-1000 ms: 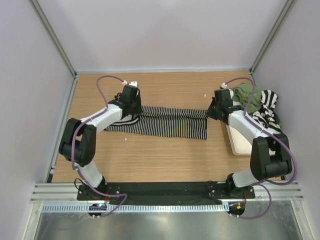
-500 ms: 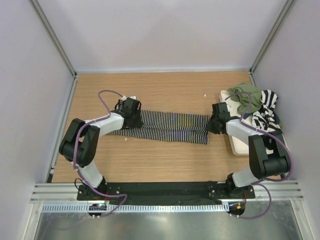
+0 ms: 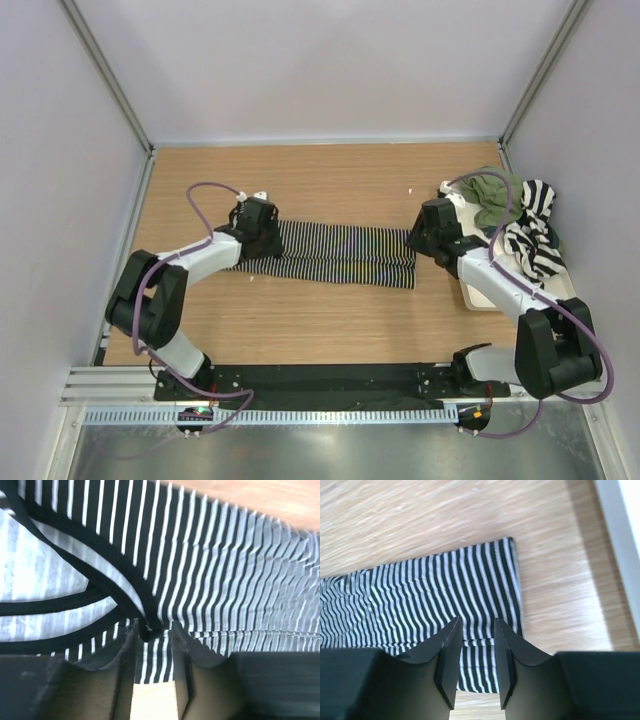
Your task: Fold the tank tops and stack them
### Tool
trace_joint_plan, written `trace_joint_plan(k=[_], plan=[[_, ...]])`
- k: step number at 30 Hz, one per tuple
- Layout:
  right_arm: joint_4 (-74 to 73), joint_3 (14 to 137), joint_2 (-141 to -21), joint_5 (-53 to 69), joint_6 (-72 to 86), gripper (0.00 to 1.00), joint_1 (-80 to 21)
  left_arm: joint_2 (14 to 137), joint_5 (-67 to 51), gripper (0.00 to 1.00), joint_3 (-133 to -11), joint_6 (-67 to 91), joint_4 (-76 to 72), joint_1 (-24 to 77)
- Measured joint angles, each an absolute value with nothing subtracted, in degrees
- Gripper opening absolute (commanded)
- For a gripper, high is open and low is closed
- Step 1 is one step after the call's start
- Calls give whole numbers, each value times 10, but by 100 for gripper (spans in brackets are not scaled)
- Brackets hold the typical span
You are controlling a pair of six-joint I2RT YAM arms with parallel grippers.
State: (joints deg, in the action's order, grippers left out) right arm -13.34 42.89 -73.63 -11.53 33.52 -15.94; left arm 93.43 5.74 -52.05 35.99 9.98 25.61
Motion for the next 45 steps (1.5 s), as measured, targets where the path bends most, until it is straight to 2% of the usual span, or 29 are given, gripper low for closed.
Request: trace_joint_plan(k=[2,4,5,9,14,18,24,29,36,41,45], plan=[[-133,441,-744,-116,332,36,-170,915,62,40,-520,359,99,256],[-131,450,-757,-115,331,28,-177,899,65,43,-520,360,98,256],[-127,454,-771,-112,331,19,-179,890,68,46,-519,360,98,256],[-119,462,-830,-103,332,1,-180,875,92,47,-519,360,98,255],[-120,464,-910,-93,339,1,-180,905,138,45,-569,360,144,233],[-113,465,-910,-88,341,1,-180,953,195,45,-640,357,168,199],[-112,464,-910,-86,342,1,-180,1061,222,45,-779,342,199,150],[-112,464,-910,-85,342,1,-180,1167,231,43,-903,314,248,149],[-109,464,-913,-83,342,1,-180,1235,236,40,-978,274,317,152],[-107,464,-915,-82,342,1,-180,1260,256,31,-1020,244,350,159],[-107,465,-915,-82,342,1,-180,1283,277,33,-1052,224,373,170]])
